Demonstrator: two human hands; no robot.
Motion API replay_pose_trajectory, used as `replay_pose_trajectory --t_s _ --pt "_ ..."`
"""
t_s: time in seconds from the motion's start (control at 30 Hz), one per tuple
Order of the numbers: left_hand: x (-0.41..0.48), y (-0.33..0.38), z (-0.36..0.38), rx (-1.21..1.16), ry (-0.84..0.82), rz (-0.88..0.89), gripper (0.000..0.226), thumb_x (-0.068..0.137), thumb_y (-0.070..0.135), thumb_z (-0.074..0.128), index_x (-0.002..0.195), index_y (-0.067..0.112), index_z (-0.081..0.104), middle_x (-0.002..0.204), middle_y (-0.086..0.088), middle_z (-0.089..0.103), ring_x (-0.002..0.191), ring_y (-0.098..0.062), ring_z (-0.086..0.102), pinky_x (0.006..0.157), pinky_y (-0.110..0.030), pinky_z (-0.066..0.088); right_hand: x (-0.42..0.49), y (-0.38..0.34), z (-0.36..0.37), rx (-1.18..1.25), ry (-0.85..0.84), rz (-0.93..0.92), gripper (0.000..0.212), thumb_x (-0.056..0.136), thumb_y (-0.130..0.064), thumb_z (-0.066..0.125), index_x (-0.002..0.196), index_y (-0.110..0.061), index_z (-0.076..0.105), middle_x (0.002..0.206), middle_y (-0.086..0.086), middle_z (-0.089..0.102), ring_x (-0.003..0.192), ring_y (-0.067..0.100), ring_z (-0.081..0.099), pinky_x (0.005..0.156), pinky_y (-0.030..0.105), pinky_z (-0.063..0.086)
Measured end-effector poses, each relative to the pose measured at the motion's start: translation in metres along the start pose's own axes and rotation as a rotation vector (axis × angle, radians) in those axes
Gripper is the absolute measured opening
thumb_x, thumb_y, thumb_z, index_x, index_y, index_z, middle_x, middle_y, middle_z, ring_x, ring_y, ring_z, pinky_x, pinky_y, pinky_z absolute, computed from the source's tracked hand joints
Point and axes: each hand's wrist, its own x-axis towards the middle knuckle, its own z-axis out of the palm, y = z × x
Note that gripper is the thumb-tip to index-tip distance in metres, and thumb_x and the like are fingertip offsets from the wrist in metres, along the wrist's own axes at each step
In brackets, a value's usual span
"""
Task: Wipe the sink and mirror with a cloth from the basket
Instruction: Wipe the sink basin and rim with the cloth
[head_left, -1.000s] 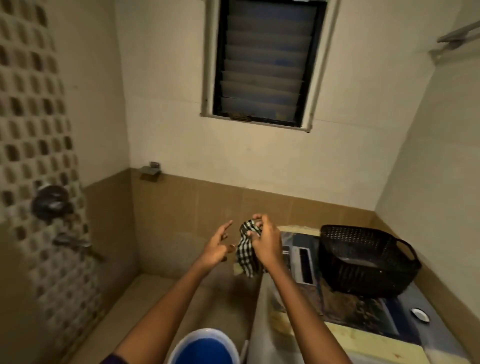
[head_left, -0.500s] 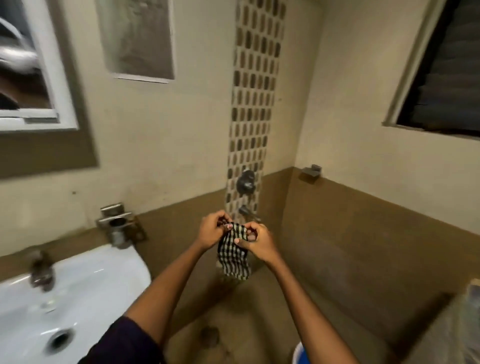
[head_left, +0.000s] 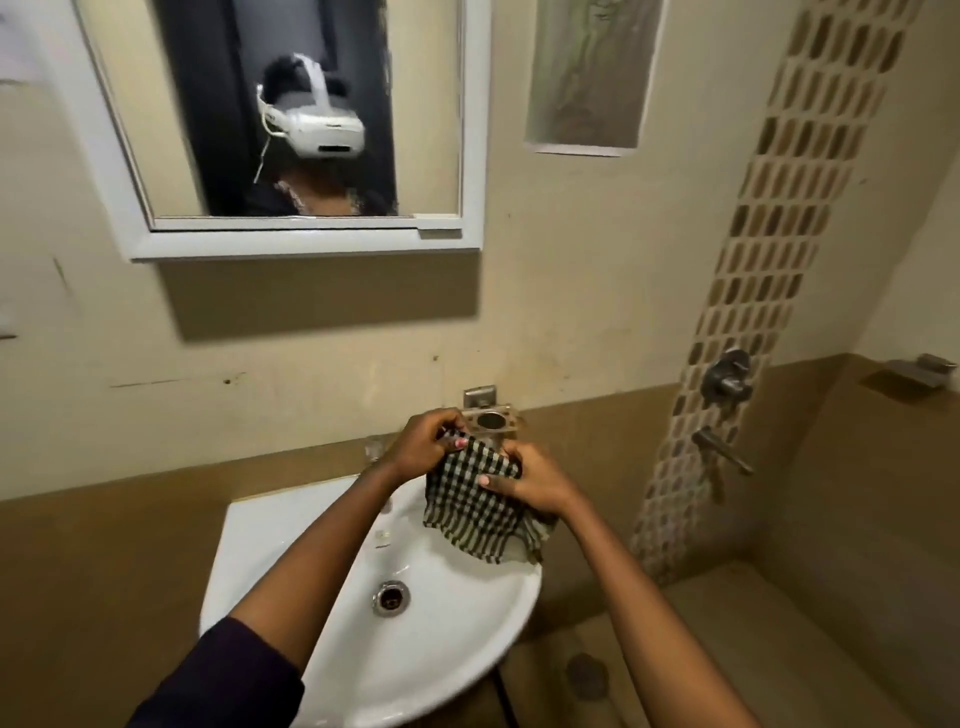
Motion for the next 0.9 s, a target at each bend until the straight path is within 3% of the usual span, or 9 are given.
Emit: replay_pose_trajectory --t_s 0.1,0.23,0.4,0.53,0.63,0.73,0.8,0.87,0.9 --pt "-0.013 -0.026 -0.021 -0.004 -0.028 -0.058 0.017 0.08 0.005 0.065 0.079 0.021 0.06 0.082 0.006 0.063 0.083 -0.013 0.058 0.077 -0.026 0.044 0.012 -0.001 0.025 0.046 -0.002 -0.027 0.044 0.076 -0.046 0.071 0.105 -0.016 0.056 0.102 0.0 0.067 0.091 0.016 0.066 0.079 0.041 0.058" --pt "-0.028 -0.051 -0.014 -0.05 -0.127 -0.141 0.02 0.079 0.005 0.068 0.077 0.023 0.061 0.08 0.012 0.061 0.075 0.003 0.057 0.07 -0.009 0.042 0.012 0.006 0.041 0.031 -0.16 0.041 0.038 0.079 -0.029 0.074 0.106 -0.009 0.056 0.093 -0.011 0.06 0.085 0.007 0.06 0.075 0.027 0.054" --pt "-0.026 -0.077 0.026 -0.09 -0.326 -0.242 0.009 0.08 0.01 0.068 0.087 0.016 0.068 0.09 -0.001 0.065 0.086 -0.01 0.057 0.079 -0.026 0.046 0.017 0.05 0.033 -0.069 -0.358 0.14 0.035 0.065 -0.041 0.082 0.081 -0.025 0.056 0.09 -0.002 0.062 0.089 0.017 0.059 0.083 0.04 0.05" --pt "-0.011 -0.085 0.068 -0.052 -0.191 -0.314 0.015 0.079 0.011 0.069 0.093 0.007 0.068 0.091 -0.003 0.064 0.087 -0.015 0.056 0.072 -0.019 0.042 0.033 0.096 0.026 -0.107 -0.271 0.244 0.046 0.054 -0.058 0.08 0.076 -0.028 0.053 0.089 0.0 0.06 0.088 0.021 0.059 0.074 0.036 0.048" --pt "0.004 -0.09 0.1 -0.018 -0.033 -0.391 0.012 0.079 0.006 0.066 0.09 0.001 0.067 0.091 -0.012 0.068 0.083 -0.014 0.055 0.063 -0.015 0.037 0.048 0.117 0.028 -0.284 -0.166 0.241 0.027 0.074 -0.041 0.074 0.081 -0.025 0.053 0.089 -0.001 0.06 0.084 0.018 0.056 0.066 0.03 0.042" --pt "0.022 -0.104 0.121 0.029 0.046 -0.403 0.008 0.079 0.002 0.062 0.086 0.001 0.067 0.092 -0.017 0.069 0.082 -0.02 0.059 0.071 -0.018 0.038 0.064 0.143 0.039 -0.519 0.031 0.151 0.028 0.083 -0.031 0.066 0.102 -0.012 0.06 0.103 0.009 0.062 0.094 0.026 0.057 0.081 0.037 0.045" --pt "0.031 -0.112 0.128 0.053 0.092 -0.416 0.009 0.079 -0.001 0.059 0.084 0.003 0.066 0.09 -0.017 0.068 0.078 -0.015 0.055 0.067 -0.016 0.037 0.067 0.148 0.049 -0.704 0.128 0.182 0.031 0.068 -0.016 0.075 0.096 -0.008 0.066 0.095 0.015 0.067 0.084 0.034 0.064 0.075 0.046 0.051" --pt "0.04 -0.12 0.135 0.077 0.121 -0.437 0.012 0.08 -0.002 0.056 0.085 0.005 0.064 0.091 -0.015 0.065 0.077 -0.013 0.052 0.062 -0.011 0.035 0.065 0.147 0.069 -0.619 0.15 0.212 0.044 0.049 -0.01 0.081 0.091 -0.008 0.067 0.083 0.014 0.07 0.07 0.031 0.067 0.061 0.041 0.055" --pt "0.044 -0.123 0.137 0.088 0.126 -0.447 0.011 0.082 0.0 0.055 0.087 0.005 0.064 0.092 -0.014 0.064 0.078 -0.013 0.052 0.061 -0.008 0.034 0.062 0.147 0.08 -0.584 0.149 0.175 0.047 0.055 -0.012 0.078 0.099 -0.009 0.062 0.087 0.015 0.07 0.074 0.031 0.069 0.062 0.04 0.057"
